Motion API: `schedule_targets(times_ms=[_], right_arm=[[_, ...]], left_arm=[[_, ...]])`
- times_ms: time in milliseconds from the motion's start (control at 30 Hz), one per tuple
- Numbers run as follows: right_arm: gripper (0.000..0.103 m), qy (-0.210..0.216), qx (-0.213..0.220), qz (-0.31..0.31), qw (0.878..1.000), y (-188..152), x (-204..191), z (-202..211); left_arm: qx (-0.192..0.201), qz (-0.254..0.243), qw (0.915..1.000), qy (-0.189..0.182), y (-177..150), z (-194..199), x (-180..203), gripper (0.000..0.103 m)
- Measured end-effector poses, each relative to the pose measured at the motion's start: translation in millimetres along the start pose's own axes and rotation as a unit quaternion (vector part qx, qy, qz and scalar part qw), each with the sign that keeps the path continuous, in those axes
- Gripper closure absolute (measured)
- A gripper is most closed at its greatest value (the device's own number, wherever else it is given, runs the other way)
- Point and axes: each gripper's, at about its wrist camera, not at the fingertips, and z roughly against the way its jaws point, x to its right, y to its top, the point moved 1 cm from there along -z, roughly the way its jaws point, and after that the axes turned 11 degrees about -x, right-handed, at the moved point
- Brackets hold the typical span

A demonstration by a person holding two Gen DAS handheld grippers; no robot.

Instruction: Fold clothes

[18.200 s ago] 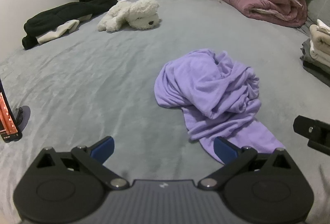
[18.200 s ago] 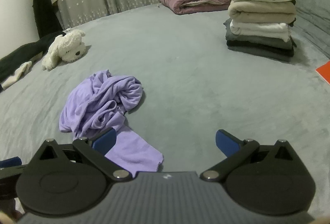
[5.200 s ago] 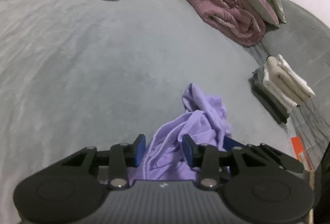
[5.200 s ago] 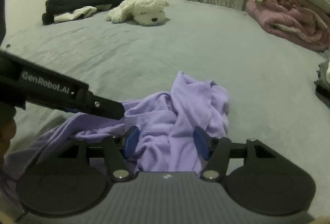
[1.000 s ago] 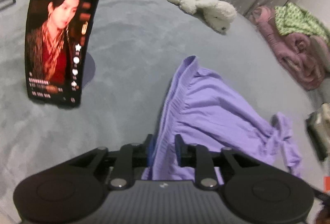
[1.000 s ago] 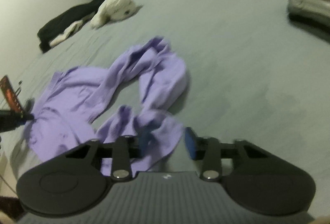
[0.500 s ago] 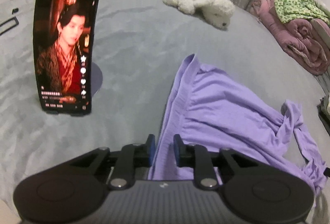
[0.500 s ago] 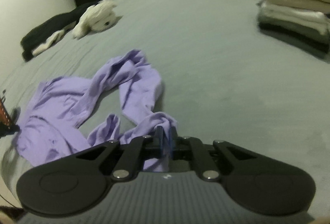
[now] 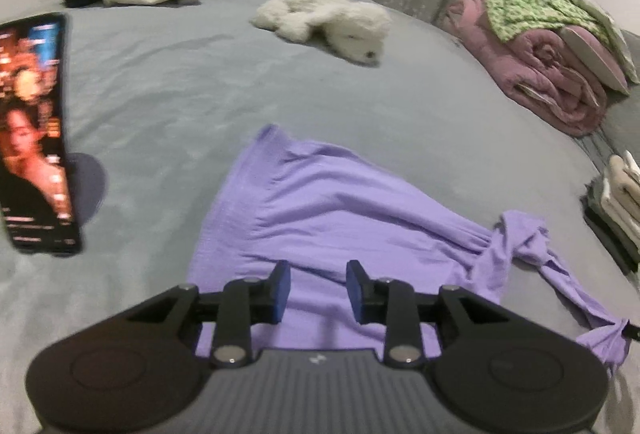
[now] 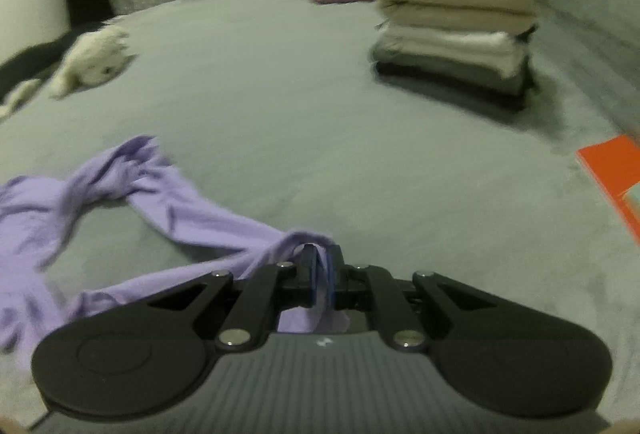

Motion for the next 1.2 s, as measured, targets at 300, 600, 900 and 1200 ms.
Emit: schedule_targets(times_ms=[300,600,900,1200], right_arm=[[0.087,-0.003,0.015,0.001,1.000,7.9,-4.3,-19.4],[0.056,0.037,0.036,0.046,0.998,15.0,-31.3,-22.6],[0.056,0.054,0.018,0.096,0.994,21.4,-70.0,-46.7],[0.096,0.051,0.037,0.077,0.995,37.6,-76.3,-61.6]], left_arm=[[-0.013,-0.006,0.9996,-0.024,7.6,-28.0,35.0,0.072],[-0.021,-0.023,0.9987,-0.041,11.0,-49.3,69.0,0.071],[-0.023,-0.024,0.9989,-0.033,23.7,-67.8,72.5,0.071],[-0.025,-0.012,0.9990,-0.035,34.6,-81.3,67.3,0.072]])
